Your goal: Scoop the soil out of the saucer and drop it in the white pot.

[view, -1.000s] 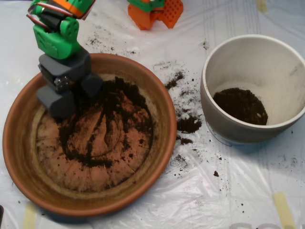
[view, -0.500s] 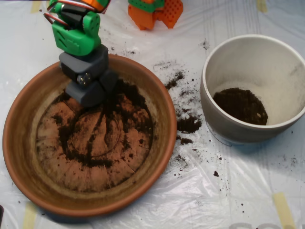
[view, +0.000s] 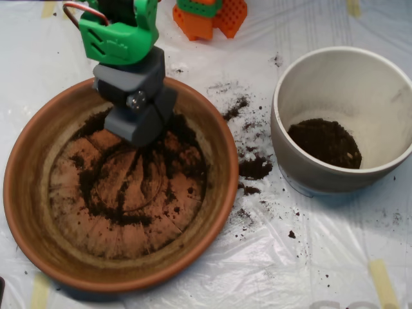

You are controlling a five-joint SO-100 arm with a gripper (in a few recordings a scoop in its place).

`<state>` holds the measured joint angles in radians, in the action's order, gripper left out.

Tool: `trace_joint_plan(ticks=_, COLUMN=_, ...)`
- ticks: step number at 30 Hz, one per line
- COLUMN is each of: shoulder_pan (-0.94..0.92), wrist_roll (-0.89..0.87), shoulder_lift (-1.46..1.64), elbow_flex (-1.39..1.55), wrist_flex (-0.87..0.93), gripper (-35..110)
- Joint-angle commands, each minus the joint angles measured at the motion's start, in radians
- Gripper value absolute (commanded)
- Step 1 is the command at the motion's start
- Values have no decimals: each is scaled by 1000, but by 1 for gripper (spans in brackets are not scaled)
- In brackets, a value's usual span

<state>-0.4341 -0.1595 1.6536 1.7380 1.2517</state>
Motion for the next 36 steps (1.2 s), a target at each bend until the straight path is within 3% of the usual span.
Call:
trace_joint_plan(ticks=1, shoulder_pan=38, wrist_roll=-3, shoulder_lift=101, elbow_flex=-118, wrist_flex=48, gripper=-1)
trace_joint_plan(ticks=17, shoulder_pan=402, wrist_roll=43, shoulder_lift=299, elbow_flex=-209, wrist_flex=183, gripper=-1)
trace_joint_plan(ticks=30, shoulder_pan=684, wrist_roll=31, shoulder_lift=-135, elbow_flex=-1058, wrist_flex=549, gripper=-1)
trace_joint_plan(ticks=36, shoulder_pan=796, wrist_roll=28, shoulder_lift=-206, elbow_flex=-1078, wrist_flex=523, gripper=1)
